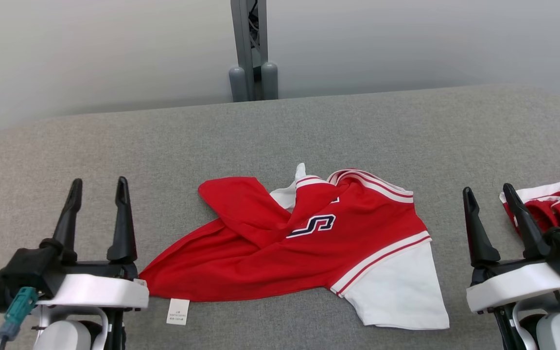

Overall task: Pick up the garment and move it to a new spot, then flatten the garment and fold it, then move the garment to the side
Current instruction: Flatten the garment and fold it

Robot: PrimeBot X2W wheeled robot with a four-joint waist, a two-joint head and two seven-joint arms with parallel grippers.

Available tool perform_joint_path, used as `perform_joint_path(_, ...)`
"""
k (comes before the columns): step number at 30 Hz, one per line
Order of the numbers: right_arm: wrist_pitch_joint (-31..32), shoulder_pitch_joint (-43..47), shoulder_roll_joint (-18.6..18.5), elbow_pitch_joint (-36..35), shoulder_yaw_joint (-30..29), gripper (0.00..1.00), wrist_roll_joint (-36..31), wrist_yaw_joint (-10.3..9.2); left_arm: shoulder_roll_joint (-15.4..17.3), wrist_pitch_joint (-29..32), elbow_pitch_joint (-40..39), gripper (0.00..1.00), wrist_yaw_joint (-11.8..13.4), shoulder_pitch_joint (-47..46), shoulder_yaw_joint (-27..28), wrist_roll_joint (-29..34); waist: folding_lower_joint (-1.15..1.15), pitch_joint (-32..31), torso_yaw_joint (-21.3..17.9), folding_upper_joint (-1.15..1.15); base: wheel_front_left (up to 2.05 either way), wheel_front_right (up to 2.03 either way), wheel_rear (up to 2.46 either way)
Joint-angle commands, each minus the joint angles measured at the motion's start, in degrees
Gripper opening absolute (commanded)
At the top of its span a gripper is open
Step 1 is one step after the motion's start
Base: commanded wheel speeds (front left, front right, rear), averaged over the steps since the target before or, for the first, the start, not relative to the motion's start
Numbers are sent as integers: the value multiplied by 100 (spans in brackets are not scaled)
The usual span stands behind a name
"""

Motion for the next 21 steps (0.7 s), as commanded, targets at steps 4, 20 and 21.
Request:
perform_joint_path(4, -16, 130, -29, -28, 59, 100, -15, -2, 18, -44, 157, 100, -33, 50, -106, 82, 0, -92, 19, 0, 0, 0, 0)
perform_joint_path(20, 89, 560, -29, -7, 219, 100, 7, -2, 298, 282, 435, 100, 173, 658, -203, 261, 0, -360, 62, 0, 0, 0, 0)
perform_joint_path(21, 95, 565, -29, -16, 218, 100, 11, -2, 299, 296, 415, 100, 184, 673, -205, 249, 0, -364, 63, 0, 0, 0, 0)
